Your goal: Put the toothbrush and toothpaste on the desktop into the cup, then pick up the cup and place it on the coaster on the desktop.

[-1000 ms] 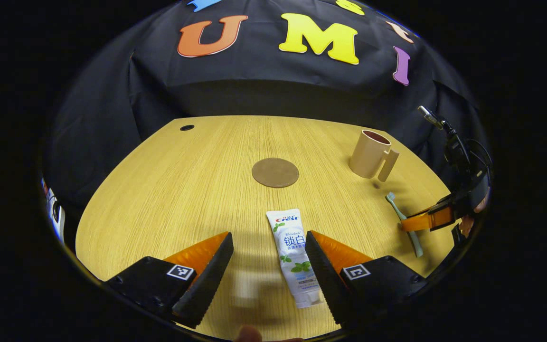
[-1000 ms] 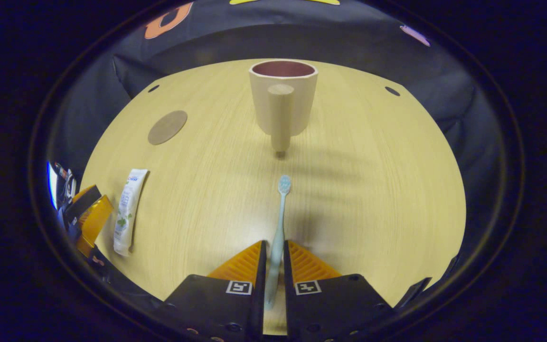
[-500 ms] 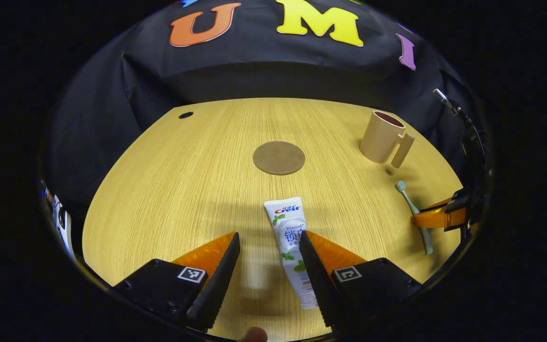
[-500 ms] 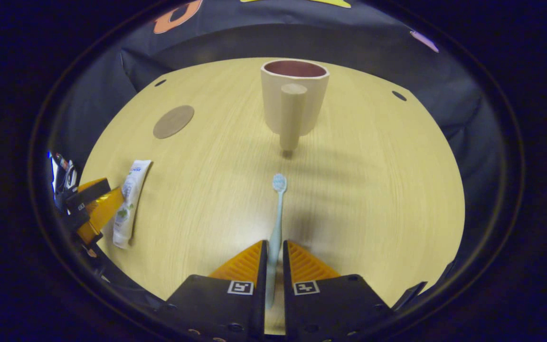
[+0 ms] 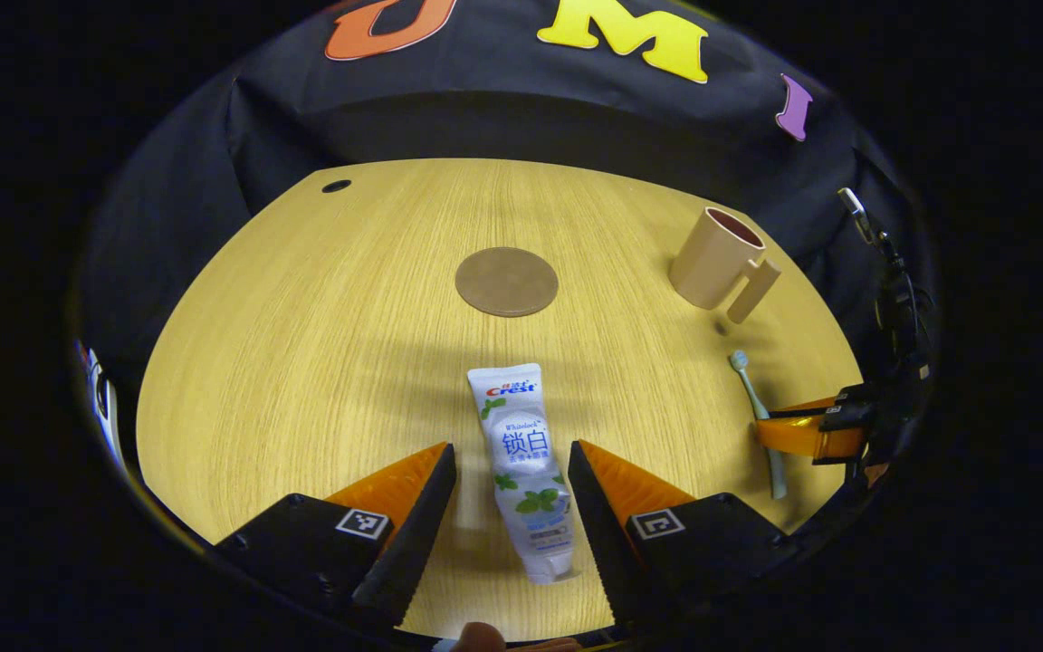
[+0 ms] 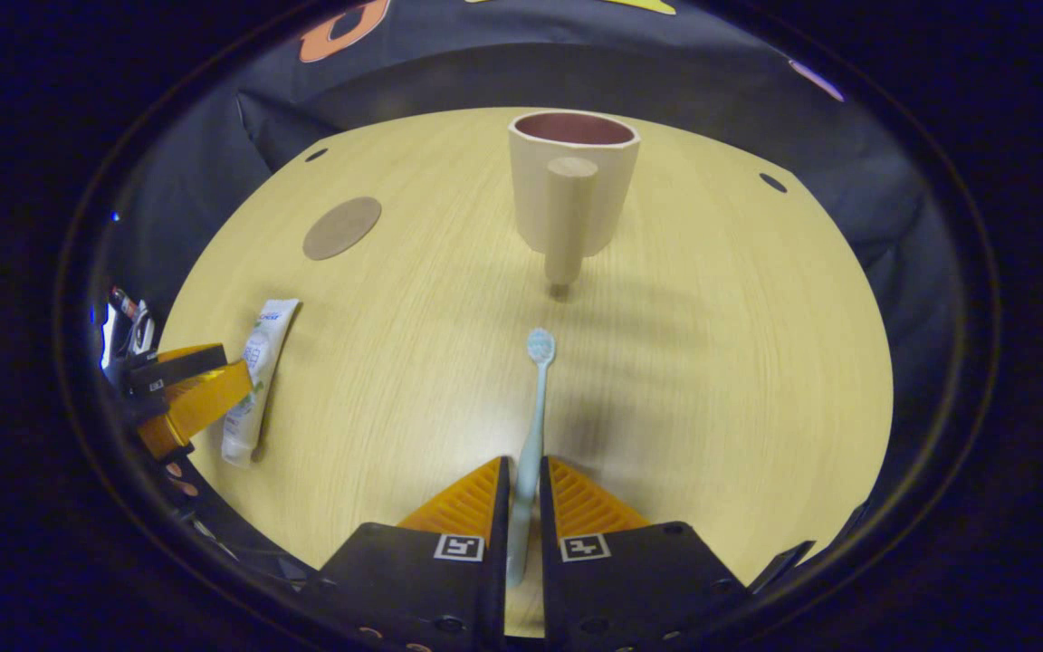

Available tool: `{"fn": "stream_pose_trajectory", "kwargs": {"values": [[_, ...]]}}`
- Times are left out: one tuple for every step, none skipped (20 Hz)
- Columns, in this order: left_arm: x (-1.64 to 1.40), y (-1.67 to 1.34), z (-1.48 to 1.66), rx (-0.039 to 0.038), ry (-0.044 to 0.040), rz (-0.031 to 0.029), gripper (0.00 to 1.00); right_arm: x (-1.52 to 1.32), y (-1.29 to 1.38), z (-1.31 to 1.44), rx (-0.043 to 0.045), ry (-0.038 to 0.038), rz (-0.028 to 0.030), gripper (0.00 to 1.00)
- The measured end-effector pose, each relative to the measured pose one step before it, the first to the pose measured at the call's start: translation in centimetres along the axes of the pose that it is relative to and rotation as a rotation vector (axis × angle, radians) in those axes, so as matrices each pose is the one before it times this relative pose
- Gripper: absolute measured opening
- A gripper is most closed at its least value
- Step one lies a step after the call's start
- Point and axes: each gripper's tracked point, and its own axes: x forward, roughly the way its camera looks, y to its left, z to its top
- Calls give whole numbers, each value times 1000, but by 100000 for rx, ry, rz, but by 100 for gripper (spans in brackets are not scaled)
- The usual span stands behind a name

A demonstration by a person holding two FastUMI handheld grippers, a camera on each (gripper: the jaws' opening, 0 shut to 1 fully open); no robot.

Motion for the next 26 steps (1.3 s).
{"fn": "stream_pose_trajectory", "kwargs": {"values": [[225, -261, -188, 305, 1866, -287, 82, 12, 35, 10, -186, -39, 341, 15], [389, -457, -375, -238, 3224, -1226, 82, 28, 8, 25, 0, 175, 272, 15], [274, -447, -416, -516, 3503, -1150, 83, 28, 20, 52, -223, 84, 147, 15], [324, -534, -563, -822, 3695, -1854, 83, -39, -20, 0, -217, 67, 58, 15], [-107, 169, -160, -89, 2348, 1883, 83, 33, 31, -39, -233, 48, 37, 15], [269, 126, 162, 1130, 220, 153, 82, -72, 5, 37, -141, -171, 127, 15], [2, 129, -73, 265, 1471, 458, 80, -29, 12, -74, 7, 91, 92, 15], [124, 151, -95, 362, 895, 1876, 81, 70, 67, -25, -400, 36, 87, 15], [47, 56, 15, 1218, 1123, 1263, 79, 31, -20, -53, -414, 71, -76, 15], [34, 61, -3, 699, 307, 700, 70, 61, 19, -61, -369, -118, -115, 15], [272, 32, 147, -401, 112, 376, 58, 41, 48, -23, -57, -16, 37, 15], [-150, -151, 53, -22, -745, -396, 54, -73, 77, -83, -171, 3, 369, 15], [0, -293, 19, -92, -524, -1158, 46, 53, 45, -151, 305, 149, 482, 15], [69, -272, -4, -450, -802, -1474, 56, 24, -11, 8, 259, -78, 545, 15], [-96, -296, -87, -1043, -548, -1284, 49, 98, -8, -19, 422, 127, 515, 15], [-193, -15, -108, -577, -266, -911, 46, 1, -19, -52, 558, 1, 201, 15], [-199, -30, -24, 263, -175, -526, 45, -25, -37, -129, 442, -173, 171, 15], [-152, 76, -73, 410, -712, 129, 49, -13, -22, -18, 352, -137, 142, 15], [-159, 116, 160, 851, -1095, 696, 42, -47, 39, -147, 332, -62, 282, 15], [-231, 251, 292, 682, -1720, 1050, 41, 37, 9, -38, 3, -264, 257, 15], [-226, 153, 332, 927, -1639, 767, 40, -11, 103, -93, -1515, 473, 676, 15], [-121, -6, 114, 536, -831, 667, 40, 12, -147, 74, 149, 693, 112, 15], [-49, -142, 41, 514, 213, -199, 40, 43, -285, 368, 2909, -338, -2286, 14], [-188, -24, -212, -2, 103, -831, 40, 97, -202, 125, 108, 325, 30, 12], [-161, -73, -218, 147, 322, -821, 40, -123, 226, -135, -94, 394, 2158, 9], [147, -259, 15, -185, 167, -489, 40, -393, 603, 601, -647, -891, 3505, 25]]}}
